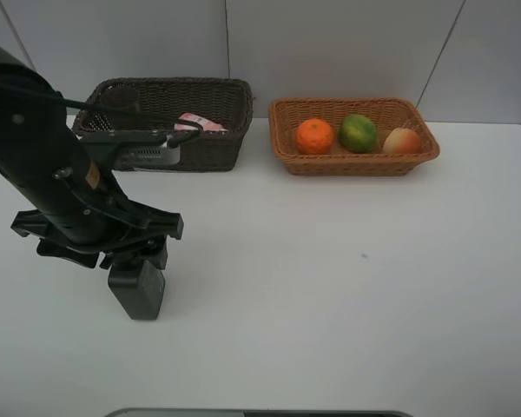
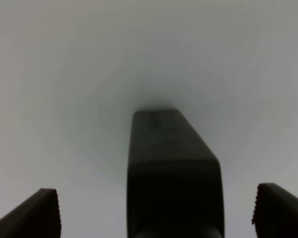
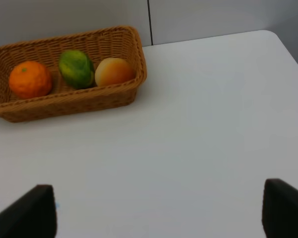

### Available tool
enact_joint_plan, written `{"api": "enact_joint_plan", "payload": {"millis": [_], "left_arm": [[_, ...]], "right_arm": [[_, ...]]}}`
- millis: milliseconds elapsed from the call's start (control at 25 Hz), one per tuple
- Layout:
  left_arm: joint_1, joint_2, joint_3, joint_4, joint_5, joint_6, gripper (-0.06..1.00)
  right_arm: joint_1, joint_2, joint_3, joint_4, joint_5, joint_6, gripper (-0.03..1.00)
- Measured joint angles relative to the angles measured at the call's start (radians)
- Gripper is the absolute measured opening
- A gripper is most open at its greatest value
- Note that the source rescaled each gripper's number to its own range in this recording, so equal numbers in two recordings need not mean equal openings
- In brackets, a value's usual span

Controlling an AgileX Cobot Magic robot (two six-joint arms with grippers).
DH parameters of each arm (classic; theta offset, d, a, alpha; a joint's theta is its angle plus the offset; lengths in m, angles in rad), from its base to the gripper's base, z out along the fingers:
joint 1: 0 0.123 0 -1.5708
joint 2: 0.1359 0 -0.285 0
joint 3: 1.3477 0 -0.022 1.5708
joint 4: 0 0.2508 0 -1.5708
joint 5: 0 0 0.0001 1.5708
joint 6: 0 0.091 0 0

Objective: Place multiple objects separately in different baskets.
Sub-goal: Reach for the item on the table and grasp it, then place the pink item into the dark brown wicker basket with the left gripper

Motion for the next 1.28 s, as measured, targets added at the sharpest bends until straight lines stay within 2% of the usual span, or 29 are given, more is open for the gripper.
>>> {"api": "enact_joint_plan", "payload": {"millis": [680,760,800,880,920,960,1280], "left_arm": [[0.000,0.062,0.001,-0.002,-0.026,0.000,0.99],[0.000,0.062,0.001,-0.002,-0.026,0.000,0.92],[0.000,0.063,0.001,-0.002,-0.024,0.000,0.85],[0.000,0.063,0.001,-0.005,-0.022,-0.001,0.62],[0.000,0.063,0.001,-0.006,-0.023,-0.001,0.47],[0.000,0.063,0.001,-0.004,-0.021,-0.001,0.42],[0.000,0.063,0.001,-0.004,-0.021,-0.010,0.43]], "right_arm": [[0.000,0.000,0.000,0.000,0.000,0.000,0.80],[0.000,0.000,0.000,0.000,0.000,0.000,0.80],[0.000,0.000,0.000,0.000,0.000,0.000,0.80],[0.000,0.000,0.000,0.000,0.000,0.000,0.80],[0.000,0.000,0.000,0.000,0.000,0.000,0.80],[0.000,0.000,0.000,0.000,0.000,0.000,0.80],[0.000,0.000,0.000,0.000,0.000,0.000,0.80]]}}
